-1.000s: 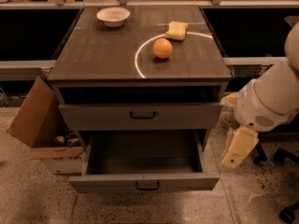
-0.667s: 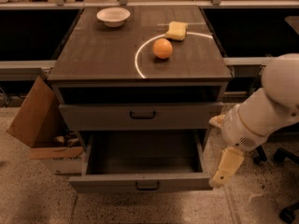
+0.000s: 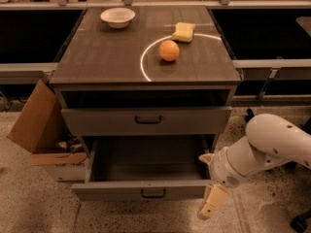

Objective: Close middle drawer

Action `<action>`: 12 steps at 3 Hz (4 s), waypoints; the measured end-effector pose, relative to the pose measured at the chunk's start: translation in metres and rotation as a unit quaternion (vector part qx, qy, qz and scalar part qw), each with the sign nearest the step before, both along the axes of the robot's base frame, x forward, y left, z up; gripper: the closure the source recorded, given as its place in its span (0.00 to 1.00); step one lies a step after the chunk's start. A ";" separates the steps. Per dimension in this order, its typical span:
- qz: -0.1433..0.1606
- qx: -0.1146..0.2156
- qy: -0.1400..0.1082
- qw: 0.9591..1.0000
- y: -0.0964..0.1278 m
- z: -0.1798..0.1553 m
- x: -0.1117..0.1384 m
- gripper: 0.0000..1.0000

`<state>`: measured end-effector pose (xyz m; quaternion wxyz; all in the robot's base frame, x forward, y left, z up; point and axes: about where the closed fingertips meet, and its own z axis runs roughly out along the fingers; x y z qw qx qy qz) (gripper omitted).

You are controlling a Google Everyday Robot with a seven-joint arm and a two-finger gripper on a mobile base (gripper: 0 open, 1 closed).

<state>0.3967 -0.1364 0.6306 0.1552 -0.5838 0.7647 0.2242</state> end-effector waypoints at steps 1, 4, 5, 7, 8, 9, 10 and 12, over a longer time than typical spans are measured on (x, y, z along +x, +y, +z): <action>0.002 0.001 0.001 1.000 0.000 -0.004 0.000 0.00; 0.056 0.035 0.013 0.998 -0.008 -0.117 -0.008 0.50; 0.044 0.031 0.016 0.998 -0.011 -0.150 -0.005 0.72; -0.029 0.029 -0.003 0.999 -0.019 -0.207 0.032 1.00; -0.074 0.027 -0.029 0.996 -0.020 -0.219 0.053 1.00; -0.101 0.026 -0.053 0.993 -0.018 -0.221 0.069 1.00; -0.113 0.023 -0.075 0.990 -0.007 -0.227 0.114 1.00; -0.107 0.035 -0.111 0.987 -0.019 -0.238 0.144 1.00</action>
Offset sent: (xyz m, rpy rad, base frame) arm 0.0027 0.0009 -0.0551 0.0439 0.0390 0.0567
